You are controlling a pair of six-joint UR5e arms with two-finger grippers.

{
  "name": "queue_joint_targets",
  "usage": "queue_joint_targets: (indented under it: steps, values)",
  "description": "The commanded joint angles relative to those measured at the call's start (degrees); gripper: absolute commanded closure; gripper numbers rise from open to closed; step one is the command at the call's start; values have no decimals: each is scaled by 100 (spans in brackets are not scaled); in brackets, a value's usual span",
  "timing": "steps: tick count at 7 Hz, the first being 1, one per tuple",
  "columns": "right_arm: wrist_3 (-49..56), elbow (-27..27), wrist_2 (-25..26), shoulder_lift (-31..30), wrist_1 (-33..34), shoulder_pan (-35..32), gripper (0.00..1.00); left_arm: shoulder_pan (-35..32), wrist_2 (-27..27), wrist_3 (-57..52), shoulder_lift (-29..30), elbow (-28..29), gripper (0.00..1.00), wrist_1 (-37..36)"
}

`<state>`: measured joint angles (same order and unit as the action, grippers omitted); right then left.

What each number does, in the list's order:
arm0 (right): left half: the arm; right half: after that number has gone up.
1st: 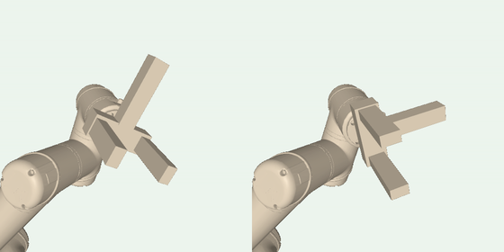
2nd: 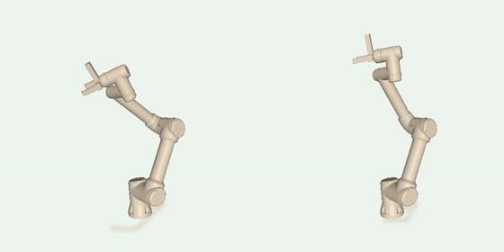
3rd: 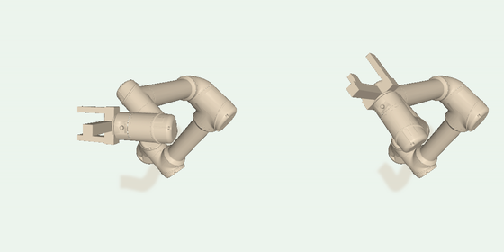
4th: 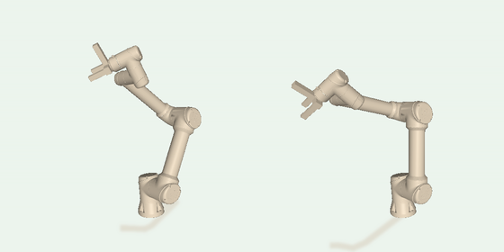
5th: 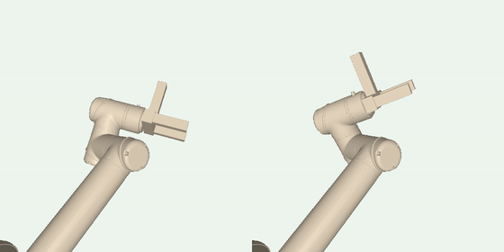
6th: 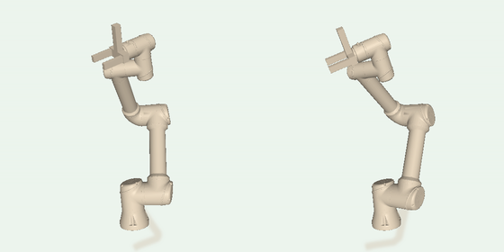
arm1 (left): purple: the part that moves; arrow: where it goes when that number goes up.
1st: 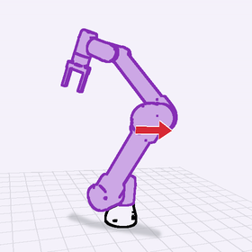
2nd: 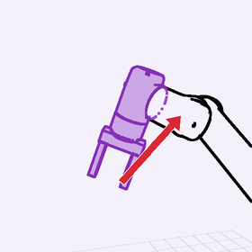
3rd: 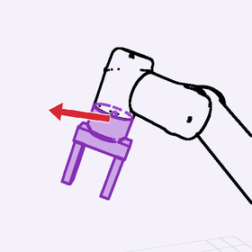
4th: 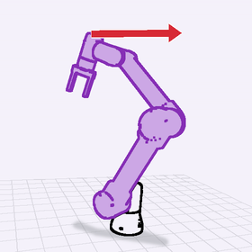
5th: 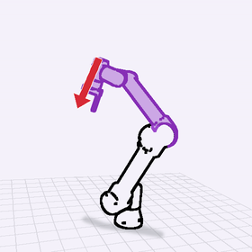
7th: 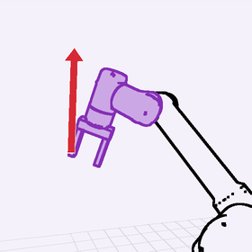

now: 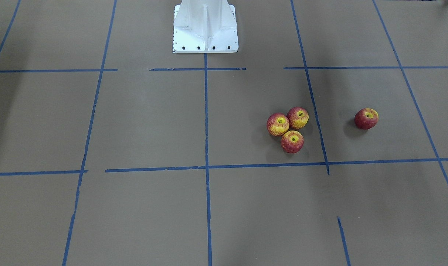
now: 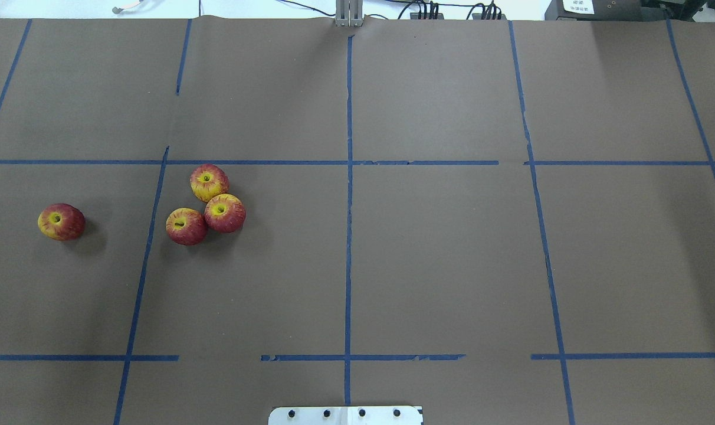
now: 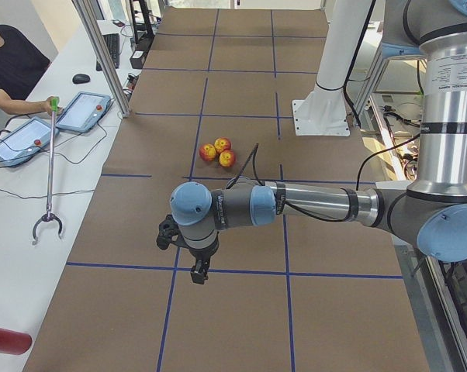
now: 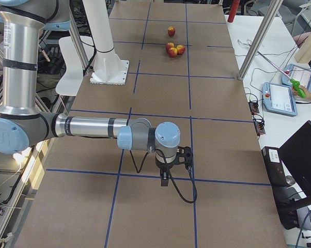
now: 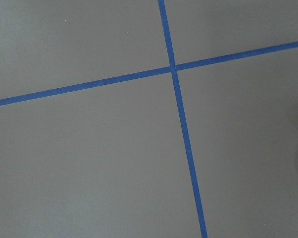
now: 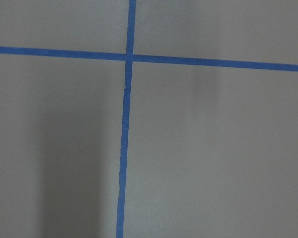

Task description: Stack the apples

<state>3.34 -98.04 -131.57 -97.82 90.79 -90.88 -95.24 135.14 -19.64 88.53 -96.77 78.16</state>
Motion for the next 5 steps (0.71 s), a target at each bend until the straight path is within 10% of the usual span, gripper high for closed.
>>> queue_joint_targets:
  steps: [1,5]
  values:
    - [0,4,8,0,9,0,0,-3,56,-23,-90,53,0,163]
    - [0,4,8,0,0,0,0,1872,540,4411,-20,-386,0,2476]
